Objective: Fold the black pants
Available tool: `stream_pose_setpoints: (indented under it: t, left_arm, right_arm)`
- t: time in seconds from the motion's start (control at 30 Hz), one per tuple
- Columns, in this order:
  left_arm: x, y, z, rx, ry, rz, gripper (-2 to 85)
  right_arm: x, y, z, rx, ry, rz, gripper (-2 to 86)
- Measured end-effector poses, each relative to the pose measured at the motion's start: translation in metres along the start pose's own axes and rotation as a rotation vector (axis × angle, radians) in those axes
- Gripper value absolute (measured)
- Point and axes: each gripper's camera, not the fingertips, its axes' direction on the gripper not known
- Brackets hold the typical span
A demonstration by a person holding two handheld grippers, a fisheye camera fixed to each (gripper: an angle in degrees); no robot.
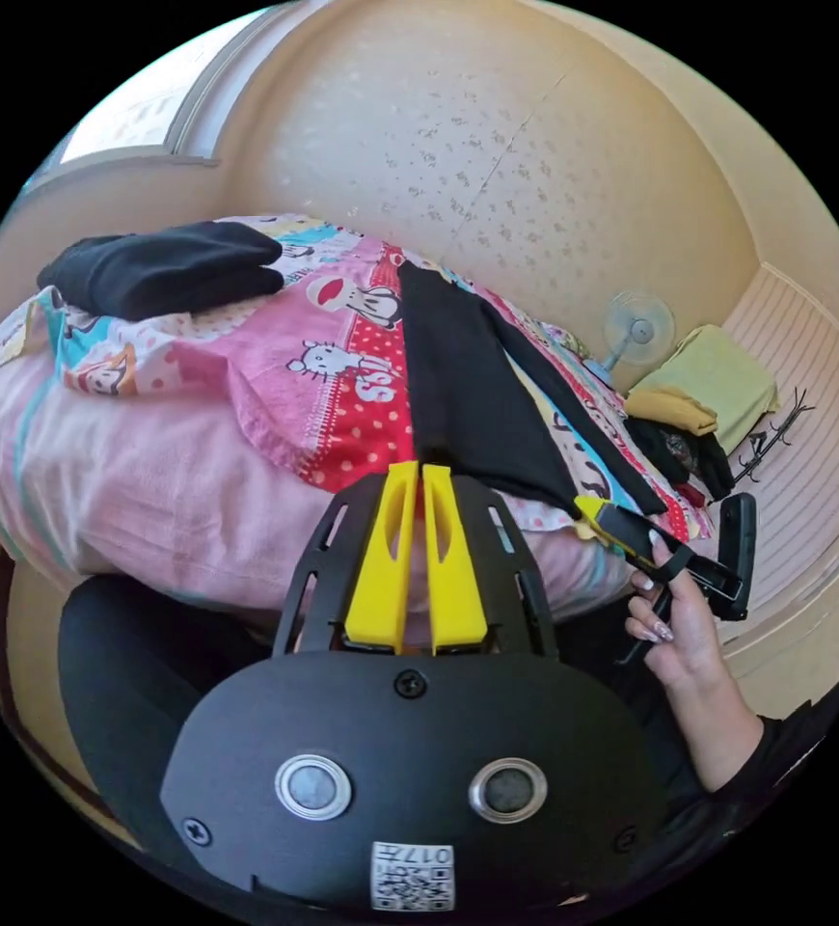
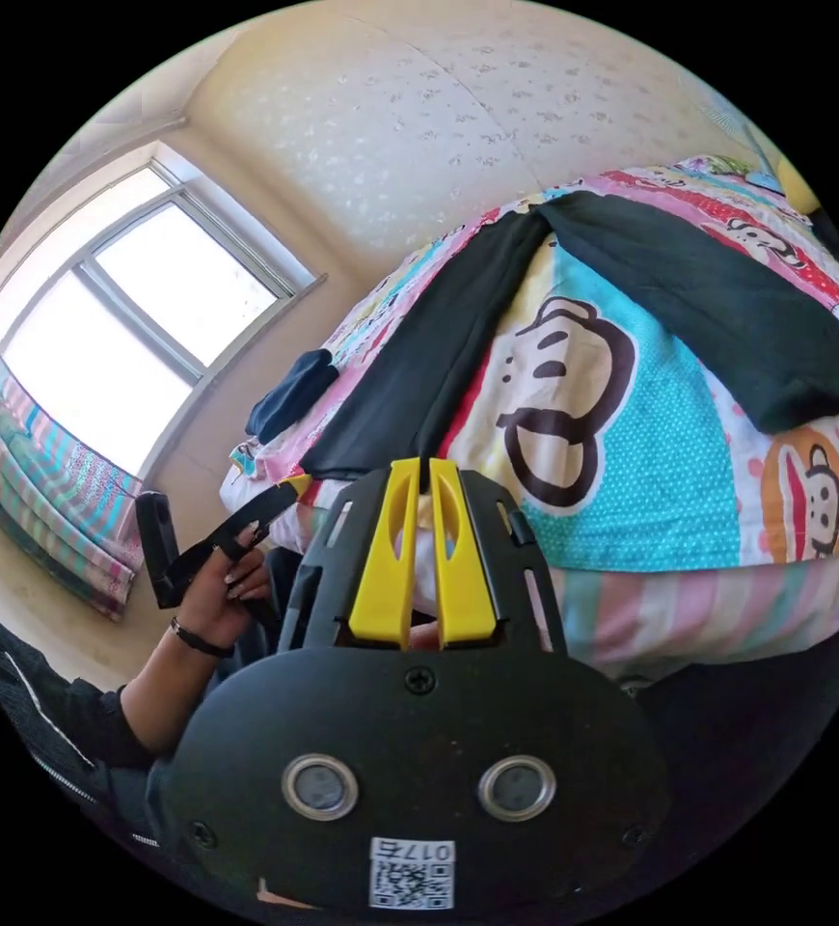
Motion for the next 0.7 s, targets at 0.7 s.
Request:
stream_pose_setpoints:
  t: [0.7]
  left_arm:
    - [0.325, -0.115, 0.117, -0.211, 0.429, 0.525, 10.9]
  right_arm:
    - [0.175, 0.024, -0.197, 0.469, 0.326, 0.314, 14.8]
